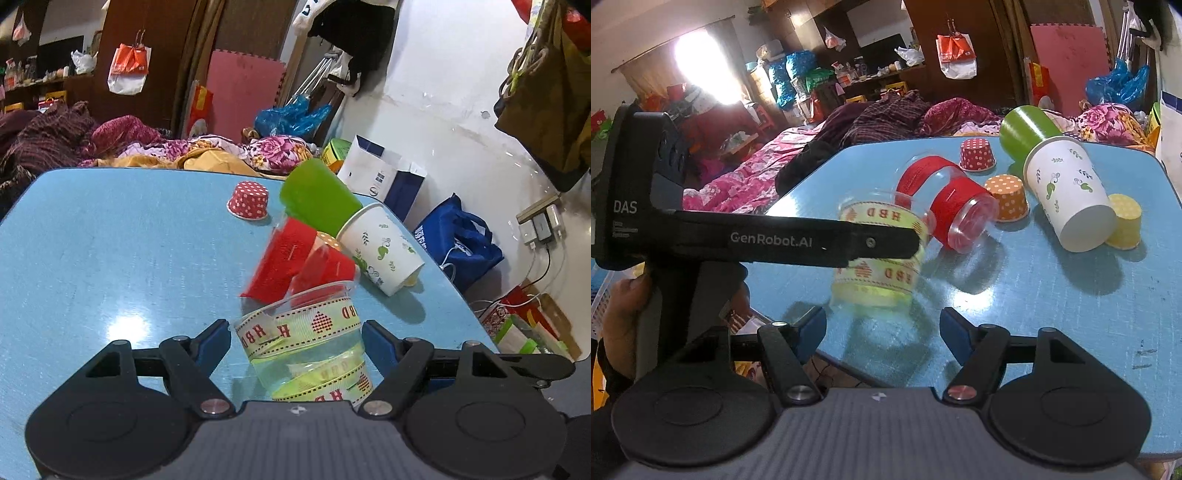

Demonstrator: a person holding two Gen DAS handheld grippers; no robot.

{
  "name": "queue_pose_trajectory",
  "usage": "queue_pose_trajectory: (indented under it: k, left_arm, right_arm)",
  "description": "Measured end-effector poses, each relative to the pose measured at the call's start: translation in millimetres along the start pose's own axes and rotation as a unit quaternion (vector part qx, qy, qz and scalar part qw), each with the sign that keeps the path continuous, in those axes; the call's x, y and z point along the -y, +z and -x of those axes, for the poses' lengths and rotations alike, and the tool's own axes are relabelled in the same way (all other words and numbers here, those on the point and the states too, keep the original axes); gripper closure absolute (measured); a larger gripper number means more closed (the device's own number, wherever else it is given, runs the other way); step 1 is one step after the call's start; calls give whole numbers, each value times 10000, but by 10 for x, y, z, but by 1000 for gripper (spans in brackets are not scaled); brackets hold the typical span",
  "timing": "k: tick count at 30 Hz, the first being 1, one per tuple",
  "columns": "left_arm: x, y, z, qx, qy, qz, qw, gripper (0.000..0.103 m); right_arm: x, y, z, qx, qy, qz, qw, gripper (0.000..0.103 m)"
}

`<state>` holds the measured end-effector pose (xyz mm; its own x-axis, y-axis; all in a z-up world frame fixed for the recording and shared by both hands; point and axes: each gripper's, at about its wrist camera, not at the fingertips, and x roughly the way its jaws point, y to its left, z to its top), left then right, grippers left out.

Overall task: Flip cup upright
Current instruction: 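Lift the clear HBD cup with the right tool toward the left tool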

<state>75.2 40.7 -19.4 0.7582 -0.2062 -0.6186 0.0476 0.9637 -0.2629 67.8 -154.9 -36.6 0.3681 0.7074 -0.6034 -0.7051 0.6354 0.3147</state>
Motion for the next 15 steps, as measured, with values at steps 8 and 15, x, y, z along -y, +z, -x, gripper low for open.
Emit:
queue_pose_trajectory:
  k: [8, 15]
  left_arm:
    - [10, 13, -97, -179, 43, 15, 9998, 22]
    - [57, -12, -96, -182, 66, -124, 9997, 22]
  right_arm:
    - [-38, 28, -47, -93, 21, 109, 9999, 33]
    - [-54, 16, -44, -120, 45, 113, 9999, 33]
